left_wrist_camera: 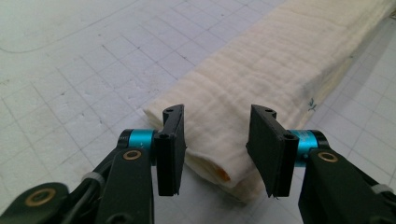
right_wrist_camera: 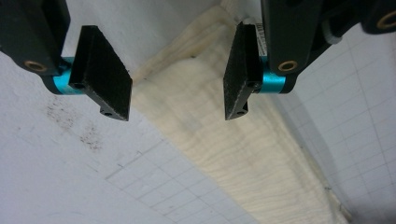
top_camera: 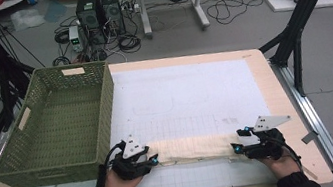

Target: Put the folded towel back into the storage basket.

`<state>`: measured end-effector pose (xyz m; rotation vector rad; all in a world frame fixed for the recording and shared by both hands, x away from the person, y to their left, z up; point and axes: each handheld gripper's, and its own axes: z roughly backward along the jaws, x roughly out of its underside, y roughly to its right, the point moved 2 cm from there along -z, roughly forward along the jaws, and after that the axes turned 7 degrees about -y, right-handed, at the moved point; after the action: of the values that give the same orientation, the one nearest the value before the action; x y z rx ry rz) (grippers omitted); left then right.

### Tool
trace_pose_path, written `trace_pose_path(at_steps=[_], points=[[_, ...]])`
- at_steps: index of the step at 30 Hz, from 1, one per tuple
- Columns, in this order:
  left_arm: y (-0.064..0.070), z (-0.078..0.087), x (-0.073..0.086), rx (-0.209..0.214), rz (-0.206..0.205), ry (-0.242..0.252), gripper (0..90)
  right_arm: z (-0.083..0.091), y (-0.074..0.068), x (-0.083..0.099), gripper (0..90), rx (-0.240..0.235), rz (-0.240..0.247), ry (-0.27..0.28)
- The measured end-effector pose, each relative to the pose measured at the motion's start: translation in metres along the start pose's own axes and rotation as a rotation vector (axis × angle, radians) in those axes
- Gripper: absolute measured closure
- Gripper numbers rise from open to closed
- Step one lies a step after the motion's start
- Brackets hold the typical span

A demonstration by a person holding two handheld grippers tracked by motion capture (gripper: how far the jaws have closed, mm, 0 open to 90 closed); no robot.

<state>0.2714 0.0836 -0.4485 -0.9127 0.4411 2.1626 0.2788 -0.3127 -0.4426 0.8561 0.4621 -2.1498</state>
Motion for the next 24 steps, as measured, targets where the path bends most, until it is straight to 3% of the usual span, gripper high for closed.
trace_pose_path(at_steps=[6, 14, 19, 24], points=[[0.001, 0.001, 0.000, -0.005, -0.001, -0.009, 55.0, 0.000, 0.005, 0.006, 43.5, 0.002, -0.048, -0.024], [0.000, -0.004, 0.004, -0.015, 0.019, -0.065, 54.6, -0.006, 0.008, 0.011, 45.9, -0.010, -0.067, -0.067], [0.001, -0.006, 0.005, -0.010, 0.019, -0.073, 56.7, -0.010, 0.003, 0.010, 57.6, -0.048, -0.060, -0.092], [0.004, -0.006, 0.005, 0.008, 0.014, -0.069, 68.5, -0.011, 0.003, 0.009, 74.5, -0.112, -0.065, -0.097]])
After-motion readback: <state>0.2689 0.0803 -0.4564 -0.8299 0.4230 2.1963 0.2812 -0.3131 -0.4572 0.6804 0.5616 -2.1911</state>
